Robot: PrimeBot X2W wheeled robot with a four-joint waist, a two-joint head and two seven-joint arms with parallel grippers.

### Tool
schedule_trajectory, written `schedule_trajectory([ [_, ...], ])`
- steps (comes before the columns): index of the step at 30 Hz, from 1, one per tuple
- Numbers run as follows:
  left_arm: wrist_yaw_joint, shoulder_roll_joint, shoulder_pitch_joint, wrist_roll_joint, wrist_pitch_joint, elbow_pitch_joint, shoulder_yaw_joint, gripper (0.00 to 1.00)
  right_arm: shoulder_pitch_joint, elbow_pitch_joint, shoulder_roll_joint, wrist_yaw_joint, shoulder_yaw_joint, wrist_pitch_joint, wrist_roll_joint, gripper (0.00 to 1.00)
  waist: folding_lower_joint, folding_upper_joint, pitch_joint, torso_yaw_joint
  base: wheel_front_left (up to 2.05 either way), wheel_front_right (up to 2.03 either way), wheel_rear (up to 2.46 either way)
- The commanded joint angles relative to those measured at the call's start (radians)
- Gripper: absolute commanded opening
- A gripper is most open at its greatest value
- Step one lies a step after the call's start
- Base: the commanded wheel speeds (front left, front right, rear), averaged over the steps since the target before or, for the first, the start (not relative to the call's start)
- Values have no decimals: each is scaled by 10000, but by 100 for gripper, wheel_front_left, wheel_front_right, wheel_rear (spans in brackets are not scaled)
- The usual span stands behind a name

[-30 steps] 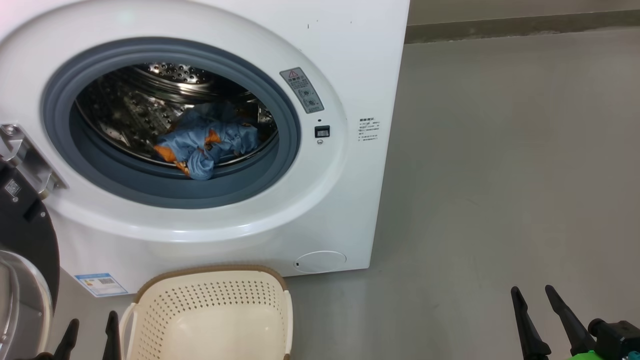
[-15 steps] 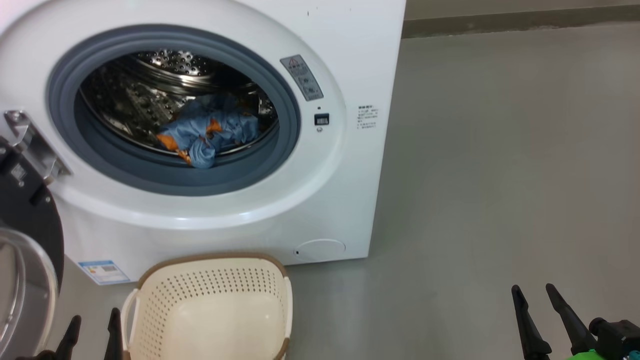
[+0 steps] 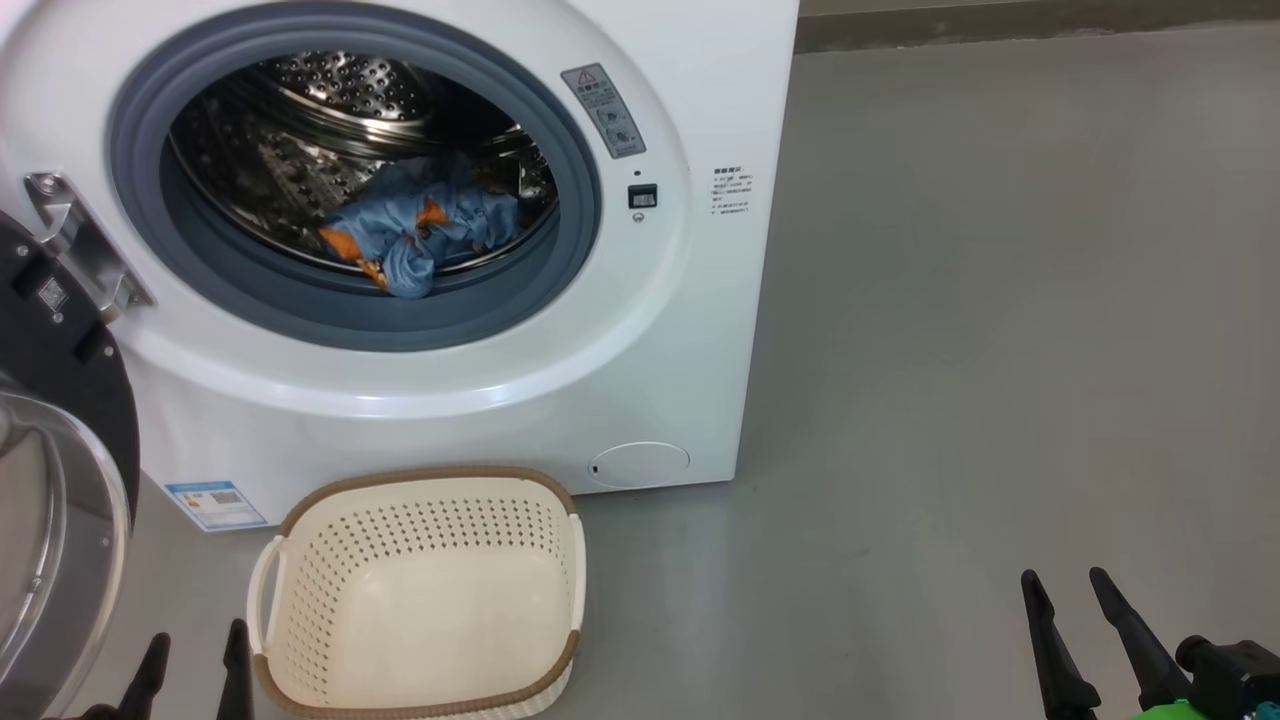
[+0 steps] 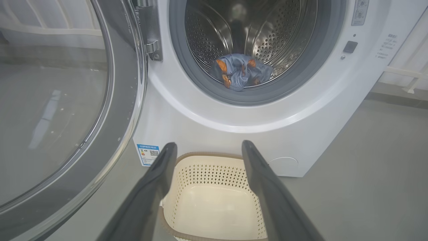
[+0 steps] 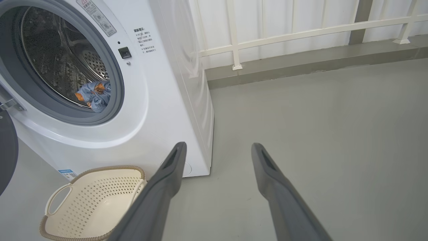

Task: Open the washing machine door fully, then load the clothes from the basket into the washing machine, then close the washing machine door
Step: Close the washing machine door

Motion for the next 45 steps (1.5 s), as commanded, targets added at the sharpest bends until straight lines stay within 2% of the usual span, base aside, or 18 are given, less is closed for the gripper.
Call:
schedule_trajectory([
  [1,-16,225,-328,-80,-65,-208,284,100,-260,-237,-126,16,216,-49,0,100,0,0,15,37,0,0,0],
  [10,-16,125,-419,-246,-65,-109,347,100,-355,-221,-68,16,425,-49,-28,100,0,0,60,554,0,0,0],
  [13,-16,63,-441,-225,-65,-120,494,100,-460,-171,-65,16,569,-49,-26,100,0,0,90,950,0,0,0],
  [35,-16,-585,-128,-28,-65,-10,1264,100,-1511,378,-451,16,1854,-49,162,100,0,0,30,5203,0,0,0],
  [45,-16,-950,207,-203,-65,-403,1970,100,-2410,796,-475,16,2796,-49,305,100,0,0,313,5468,0,0,0],
])
